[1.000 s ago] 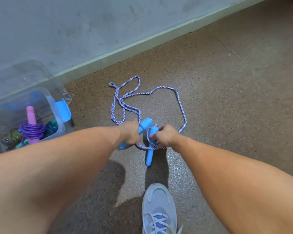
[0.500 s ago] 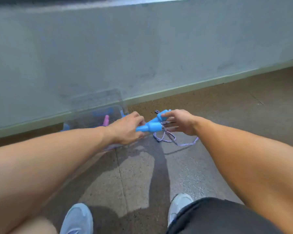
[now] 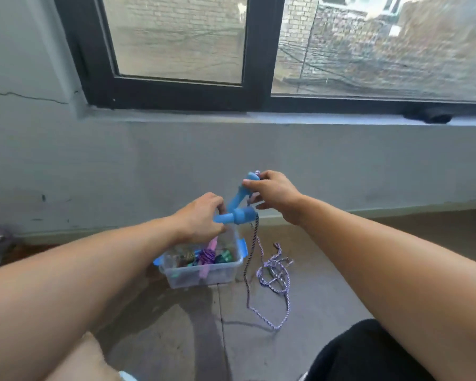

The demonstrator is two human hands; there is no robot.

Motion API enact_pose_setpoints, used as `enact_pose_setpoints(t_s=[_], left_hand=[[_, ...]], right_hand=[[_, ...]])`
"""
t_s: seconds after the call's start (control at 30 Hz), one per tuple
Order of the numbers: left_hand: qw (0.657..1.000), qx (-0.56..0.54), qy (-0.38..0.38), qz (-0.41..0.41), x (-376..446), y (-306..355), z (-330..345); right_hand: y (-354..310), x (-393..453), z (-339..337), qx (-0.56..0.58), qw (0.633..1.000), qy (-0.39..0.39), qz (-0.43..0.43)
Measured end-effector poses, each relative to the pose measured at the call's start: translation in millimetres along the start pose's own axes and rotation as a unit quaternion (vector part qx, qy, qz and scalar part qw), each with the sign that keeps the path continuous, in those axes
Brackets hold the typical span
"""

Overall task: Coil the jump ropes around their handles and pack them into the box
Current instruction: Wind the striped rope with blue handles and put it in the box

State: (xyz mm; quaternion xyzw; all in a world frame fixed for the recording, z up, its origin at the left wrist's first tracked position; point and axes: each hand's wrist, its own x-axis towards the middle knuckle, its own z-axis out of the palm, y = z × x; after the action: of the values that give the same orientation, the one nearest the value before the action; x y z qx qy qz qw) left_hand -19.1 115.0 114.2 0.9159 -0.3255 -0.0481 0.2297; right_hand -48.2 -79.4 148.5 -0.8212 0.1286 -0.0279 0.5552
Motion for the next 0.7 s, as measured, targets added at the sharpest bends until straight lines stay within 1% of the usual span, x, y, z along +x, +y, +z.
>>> enact_pose_setpoints(t_s=[0.07,0.13,0.17,0.23,0.3,0.37,0.43,0.5,0.53,0.63,0.7], left_hand=[[0.997,-0.065,0.029,0.025,-8,-1,-2],[0.99,-0.131,0.057,0.007,-14,-5,2],[0.988,-0.144,0.062,-0.004,-16,-8,6],[0.992,-0.116,0.056,-0.007,-16,-15,13],[0.994,-0.094,0.047,-0.025,-15,-20,15],[0.994,-0.079,0.039,-0.071,-11,-27,13],[0.993,-0.06,0.008,-0.1,-8,-39,12],[0.991,-0.078,-0.025,-0.109,-6,-51,12],[0.989,-0.097,-0.034,-0.11,-6,-56,12],[0.98,-0.152,-0.048,-0.115,-3,-58,15],[0.966,-0.213,-0.054,-0.133,-1,-52,18]], right_hand=[[-3,-8,13,0.063,0.997,-0.026,0.026],[-1,-12,24,0.125,0.989,-0.041,0.062],[1,-14,29,0.153,0.983,-0.047,0.087],[7,-14,37,0.167,0.975,-0.063,0.131],[13,-13,39,0.113,0.978,-0.092,0.148],[20,-8,37,0.008,0.986,-0.12,0.119],[28,-3,35,-0.078,0.988,-0.112,0.068],[37,6,31,-0.071,0.993,-0.09,0.037],[41,10,28,-0.057,0.993,-0.096,0.025],[48,18,25,-0.038,0.985,-0.168,0.009],[50,22,28,-0.001,0.978,-0.208,0.019]])
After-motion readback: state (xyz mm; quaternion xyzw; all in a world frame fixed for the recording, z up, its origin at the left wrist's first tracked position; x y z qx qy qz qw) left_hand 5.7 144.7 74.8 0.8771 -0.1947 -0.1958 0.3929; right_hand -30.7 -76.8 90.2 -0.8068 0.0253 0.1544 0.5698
